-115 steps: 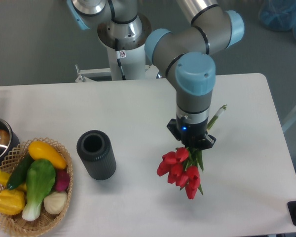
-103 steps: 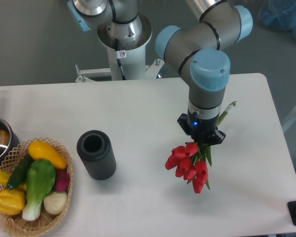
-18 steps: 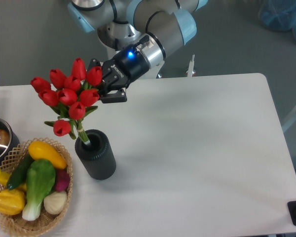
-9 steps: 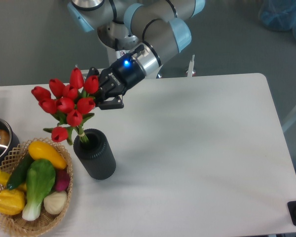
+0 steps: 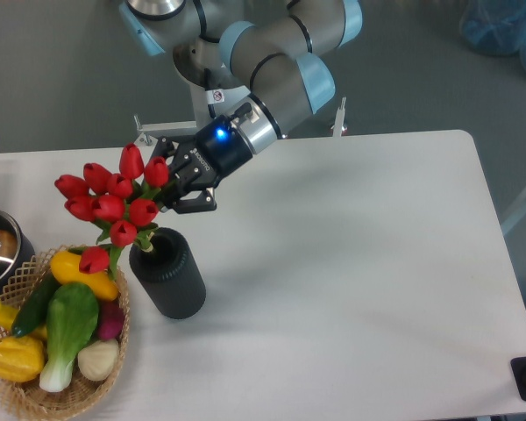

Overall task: Insert the flowers into the vase
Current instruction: 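Lower the tulip stems down into the vase, then open the gripper to release the tulips in the vase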

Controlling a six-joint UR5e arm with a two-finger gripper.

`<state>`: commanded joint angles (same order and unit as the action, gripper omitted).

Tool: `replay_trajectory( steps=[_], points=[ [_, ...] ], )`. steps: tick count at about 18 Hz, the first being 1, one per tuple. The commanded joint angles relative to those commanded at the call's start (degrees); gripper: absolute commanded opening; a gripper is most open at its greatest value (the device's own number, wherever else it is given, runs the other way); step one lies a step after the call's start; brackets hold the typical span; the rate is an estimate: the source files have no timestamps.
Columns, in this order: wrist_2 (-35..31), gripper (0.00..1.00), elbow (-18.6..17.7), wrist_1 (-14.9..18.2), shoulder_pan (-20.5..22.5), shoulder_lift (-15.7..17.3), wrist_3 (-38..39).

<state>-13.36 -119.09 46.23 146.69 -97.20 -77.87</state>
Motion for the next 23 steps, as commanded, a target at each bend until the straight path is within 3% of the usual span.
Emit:
replay_trajectory(
  steps=[3,13,17,20,23],
  points=[
    [0.1,0.47,0.0,0.0,-0.1,-0.4,0.0],
    [0.0,0.67,1.4,0.0,0.0,-3.0,0.3],
    [-0.2,1.00,1.5,0.1,0.2,-3.4,0.7],
    [-1.3,1.00,1.6,0.1,0.6,-3.5,0.6],
    [-6.5,1.00,2.2,0.2,0.9,-3.3,0.8]
  ],
)
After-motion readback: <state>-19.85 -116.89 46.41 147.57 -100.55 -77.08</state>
